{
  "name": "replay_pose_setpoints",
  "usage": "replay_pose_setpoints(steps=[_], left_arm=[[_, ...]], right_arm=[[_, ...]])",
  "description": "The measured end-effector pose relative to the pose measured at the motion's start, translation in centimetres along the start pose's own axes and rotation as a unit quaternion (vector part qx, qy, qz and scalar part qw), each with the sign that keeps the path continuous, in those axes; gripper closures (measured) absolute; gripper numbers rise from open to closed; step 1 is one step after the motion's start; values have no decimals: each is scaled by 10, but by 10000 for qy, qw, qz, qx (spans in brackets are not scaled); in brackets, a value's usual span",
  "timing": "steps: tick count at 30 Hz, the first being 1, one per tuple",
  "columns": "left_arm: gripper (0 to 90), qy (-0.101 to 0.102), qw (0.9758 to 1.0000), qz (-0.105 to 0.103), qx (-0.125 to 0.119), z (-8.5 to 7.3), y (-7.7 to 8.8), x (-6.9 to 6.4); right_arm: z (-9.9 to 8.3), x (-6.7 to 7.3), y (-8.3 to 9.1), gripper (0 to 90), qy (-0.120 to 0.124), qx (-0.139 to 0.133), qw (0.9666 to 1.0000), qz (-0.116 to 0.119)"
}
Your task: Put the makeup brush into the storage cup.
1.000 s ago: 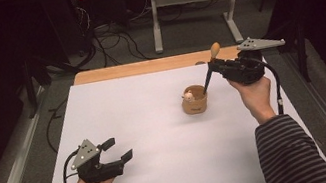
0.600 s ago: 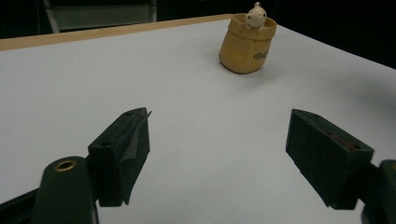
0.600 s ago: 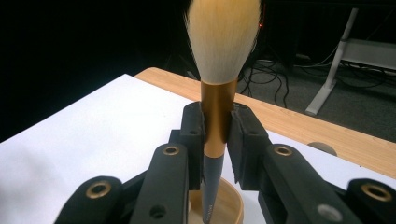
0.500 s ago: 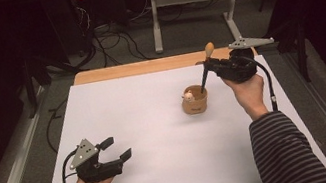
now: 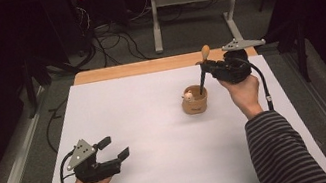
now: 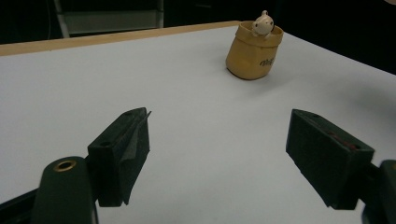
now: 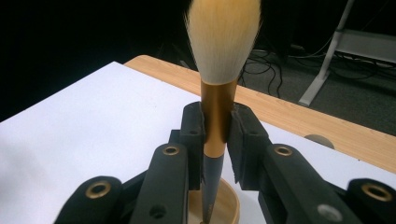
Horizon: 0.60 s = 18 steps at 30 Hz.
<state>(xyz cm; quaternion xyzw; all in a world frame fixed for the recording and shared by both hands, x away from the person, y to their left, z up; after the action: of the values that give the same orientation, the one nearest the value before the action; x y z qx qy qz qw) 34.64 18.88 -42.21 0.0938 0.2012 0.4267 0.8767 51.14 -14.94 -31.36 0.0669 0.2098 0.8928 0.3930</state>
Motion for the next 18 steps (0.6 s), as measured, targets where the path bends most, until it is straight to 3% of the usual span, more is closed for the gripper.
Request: replay_pose_setpoints(steps=[13,18], left_arm=[[223,-6,10000,35,5,0,0,0],[221,6,9999,133,-73,1,2,1]], right_arm=[[-7,3,-13,788,194,250,9995,-17],[-9,4,-16,787,162,343,9993,-26]])
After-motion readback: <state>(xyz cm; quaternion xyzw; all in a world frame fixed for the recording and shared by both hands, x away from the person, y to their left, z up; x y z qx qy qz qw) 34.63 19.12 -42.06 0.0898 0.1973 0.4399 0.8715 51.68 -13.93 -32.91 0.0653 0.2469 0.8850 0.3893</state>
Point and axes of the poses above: each handheld gripper's, and its own axes: y roughly backward along the jaws, z roughly out of its top, x roughly to its left, the point moved 7 cm from there along -y, roughly forward along the jaws, and after that the axes turned 8 degrees about y, right-handed, at the moved point
